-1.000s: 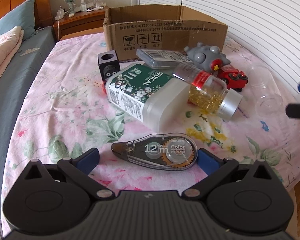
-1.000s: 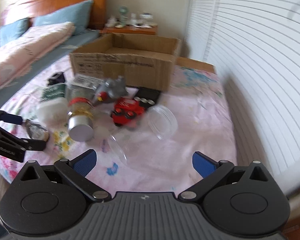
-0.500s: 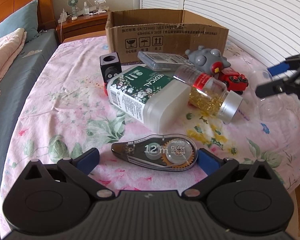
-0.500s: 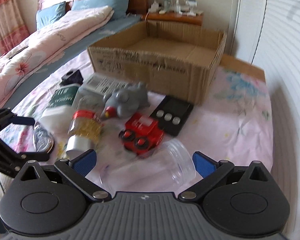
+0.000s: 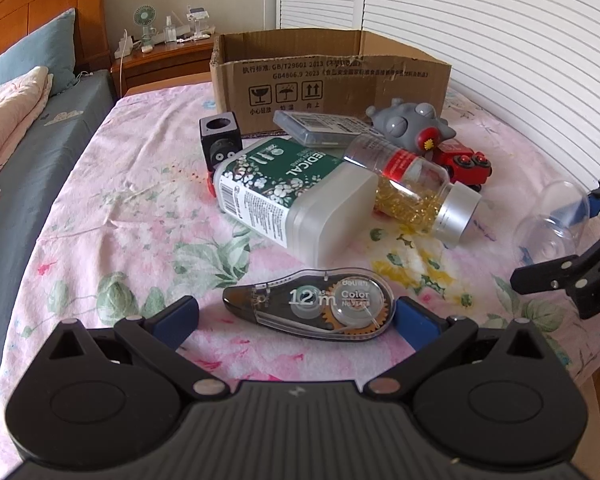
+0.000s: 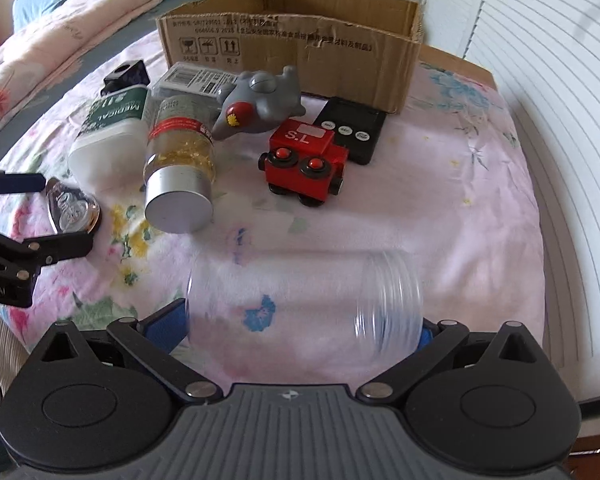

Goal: Organize rigid objects
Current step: 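Close the right gripper around the clear plastic jar lying on its side, then close the left gripper on the correction tape while right gripper lifts the jar, then drop the correction tape into the box with left gripper while right carries the jar over, then lower the clear jar into the box and open the right gripper, then move right tool toward the red S.L toy train while left approaches the white MEDICAL bottle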

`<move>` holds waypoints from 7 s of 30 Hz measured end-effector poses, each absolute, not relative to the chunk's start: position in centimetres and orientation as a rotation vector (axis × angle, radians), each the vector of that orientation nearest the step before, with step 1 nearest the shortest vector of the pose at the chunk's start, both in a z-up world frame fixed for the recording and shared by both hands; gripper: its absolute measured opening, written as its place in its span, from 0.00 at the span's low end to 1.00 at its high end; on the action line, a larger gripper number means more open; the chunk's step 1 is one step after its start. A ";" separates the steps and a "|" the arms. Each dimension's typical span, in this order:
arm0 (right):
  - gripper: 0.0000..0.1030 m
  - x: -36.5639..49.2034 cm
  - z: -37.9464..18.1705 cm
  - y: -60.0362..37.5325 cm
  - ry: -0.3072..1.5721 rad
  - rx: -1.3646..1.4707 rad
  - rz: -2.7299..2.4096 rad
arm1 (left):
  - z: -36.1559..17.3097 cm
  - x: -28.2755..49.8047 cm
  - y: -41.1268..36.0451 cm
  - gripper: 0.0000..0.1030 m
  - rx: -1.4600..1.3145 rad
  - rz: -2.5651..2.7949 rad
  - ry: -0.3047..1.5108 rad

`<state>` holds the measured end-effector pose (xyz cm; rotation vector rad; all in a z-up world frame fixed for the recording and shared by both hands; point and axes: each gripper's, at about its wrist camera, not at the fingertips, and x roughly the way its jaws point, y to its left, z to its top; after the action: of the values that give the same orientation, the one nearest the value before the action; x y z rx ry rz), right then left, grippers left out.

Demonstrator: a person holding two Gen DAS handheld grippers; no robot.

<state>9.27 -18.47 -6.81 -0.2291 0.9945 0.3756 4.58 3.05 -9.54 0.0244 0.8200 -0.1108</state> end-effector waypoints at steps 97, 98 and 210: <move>0.91 21.5 5.5 -16.3 0.768 -0.172 0.332 | 0.1 36.4 2.8 0.89 0.102 -0.184 0.846; 0.91 21.9 5.4 -16.2 0.774 -0.167 0.333 | 0.4 35.9 3.0 0.89 0.097 -0.194 0.835; 1.00 15.0 -8.4 -18.8 0.802 -0.068 0.096 | -7.0 12.8 3.1 0.85 0.163 -0.473 0.889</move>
<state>15.04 -18.81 -8.40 -0.0679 0.8017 0.0961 12.85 3.11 -6.97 0.1632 0.8889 -0.4730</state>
